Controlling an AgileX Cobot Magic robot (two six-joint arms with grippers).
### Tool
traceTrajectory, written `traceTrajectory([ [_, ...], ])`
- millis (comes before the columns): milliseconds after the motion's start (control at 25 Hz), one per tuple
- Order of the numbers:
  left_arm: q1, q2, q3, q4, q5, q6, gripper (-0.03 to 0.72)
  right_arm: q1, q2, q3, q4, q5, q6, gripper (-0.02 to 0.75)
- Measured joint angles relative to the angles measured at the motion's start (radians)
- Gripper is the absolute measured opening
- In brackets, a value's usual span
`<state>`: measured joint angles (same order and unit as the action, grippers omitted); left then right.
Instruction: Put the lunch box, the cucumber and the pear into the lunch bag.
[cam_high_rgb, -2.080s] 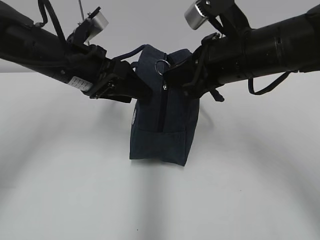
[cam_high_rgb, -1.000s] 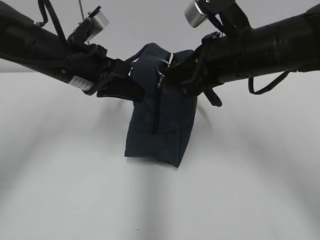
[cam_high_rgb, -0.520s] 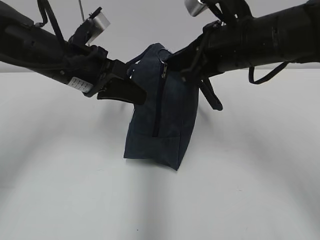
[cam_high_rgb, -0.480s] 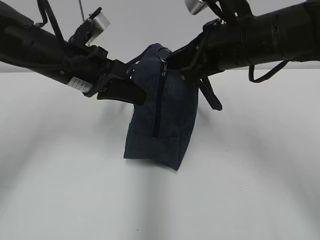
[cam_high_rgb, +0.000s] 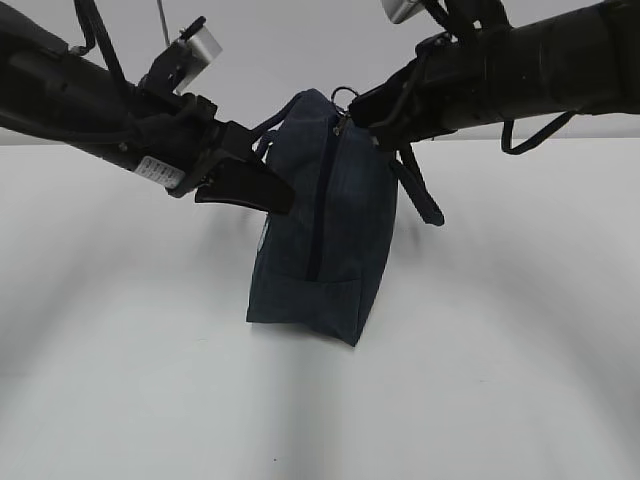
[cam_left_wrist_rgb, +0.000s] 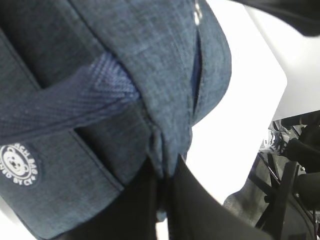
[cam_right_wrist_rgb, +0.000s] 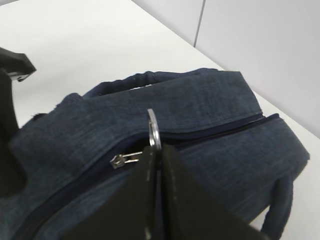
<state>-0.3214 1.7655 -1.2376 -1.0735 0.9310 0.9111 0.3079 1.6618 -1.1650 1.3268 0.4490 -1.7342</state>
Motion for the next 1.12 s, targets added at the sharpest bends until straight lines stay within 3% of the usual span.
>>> traceTrajectory([
  [280, -0.008, 0.008, 0.0, 0.004, 0.021, 0.0, 0.008, -0.029, 0.063, -0.078, 0.0, 0.008, 0.0, -0.016],
  [640, -0.086, 0.009, 0.0, 0.01, 0.048, 0.016, 0.008, -0.081, 0.16, -0.187, 0.0, 0.027, 0.0, -0.016],
  [1120, -0.098, 0.009, 0.0, 0.02, 0.063, 0.025, 0.008, -0.167, 0.403, -0.454, -0.054, 0.246, 0.047, -0.016],
])
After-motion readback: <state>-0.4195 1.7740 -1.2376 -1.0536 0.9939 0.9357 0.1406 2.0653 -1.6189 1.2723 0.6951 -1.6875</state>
